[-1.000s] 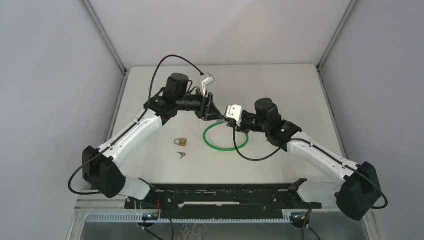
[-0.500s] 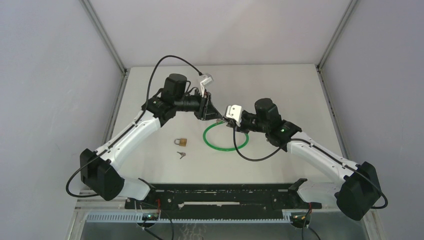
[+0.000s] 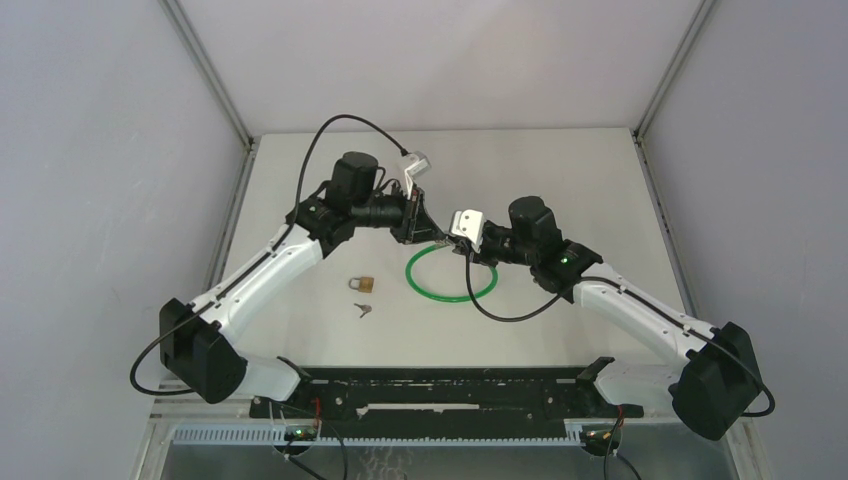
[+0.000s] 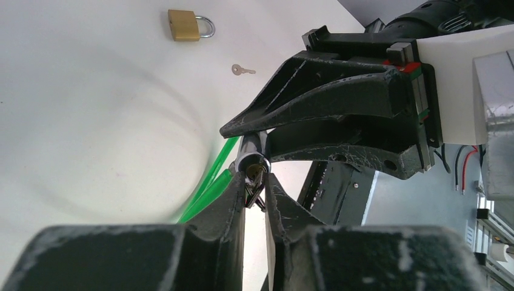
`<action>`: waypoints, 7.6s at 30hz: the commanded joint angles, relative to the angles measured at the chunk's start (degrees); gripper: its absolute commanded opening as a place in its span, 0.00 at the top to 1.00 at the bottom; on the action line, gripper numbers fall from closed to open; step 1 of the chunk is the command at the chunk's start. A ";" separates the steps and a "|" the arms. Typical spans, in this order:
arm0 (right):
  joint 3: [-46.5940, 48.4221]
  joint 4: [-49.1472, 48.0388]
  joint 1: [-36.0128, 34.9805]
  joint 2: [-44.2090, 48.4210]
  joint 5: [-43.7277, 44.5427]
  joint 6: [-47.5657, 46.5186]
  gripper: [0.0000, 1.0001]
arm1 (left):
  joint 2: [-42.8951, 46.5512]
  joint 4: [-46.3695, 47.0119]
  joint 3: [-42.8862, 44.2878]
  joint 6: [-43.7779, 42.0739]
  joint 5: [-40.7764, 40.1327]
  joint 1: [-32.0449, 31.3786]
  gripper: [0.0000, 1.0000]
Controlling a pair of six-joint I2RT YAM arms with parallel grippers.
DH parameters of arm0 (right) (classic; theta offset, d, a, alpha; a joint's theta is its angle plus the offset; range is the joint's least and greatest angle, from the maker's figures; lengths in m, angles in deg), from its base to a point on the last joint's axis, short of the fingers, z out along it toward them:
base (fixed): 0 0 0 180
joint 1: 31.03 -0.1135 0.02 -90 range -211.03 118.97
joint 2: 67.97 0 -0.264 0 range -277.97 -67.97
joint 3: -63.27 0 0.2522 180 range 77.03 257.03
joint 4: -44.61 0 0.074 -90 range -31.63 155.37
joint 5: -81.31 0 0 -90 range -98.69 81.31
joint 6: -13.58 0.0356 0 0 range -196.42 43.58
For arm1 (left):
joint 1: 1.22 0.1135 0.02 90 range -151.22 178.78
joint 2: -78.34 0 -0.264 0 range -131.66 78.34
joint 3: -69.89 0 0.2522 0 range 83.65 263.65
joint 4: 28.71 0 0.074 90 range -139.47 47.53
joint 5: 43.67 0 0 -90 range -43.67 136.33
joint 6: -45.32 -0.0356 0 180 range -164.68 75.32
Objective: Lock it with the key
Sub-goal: Lock the lock, then place the lock at the center of the board, then place the key at the center of the board, then reset both arms
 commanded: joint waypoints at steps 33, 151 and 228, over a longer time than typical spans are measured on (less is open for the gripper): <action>-0.66 3.49 -0.74 -3.16 3.53 -1.61 1.00 | 6.08 5.25 -4.00 -0.89 1.63 -0.02 1.00; 34.54 20.33 30.21 -43.33 -4.95 45.15 0.34 | 4.24 -9.24 -6.35 -29.63 -5.33 -4.52 0.91; 15.95 12.56 43.98 4.32 13.71 33.38 0.00 | 26.80 19.15 -22.34 -27.14 -57.60 16.09 0.00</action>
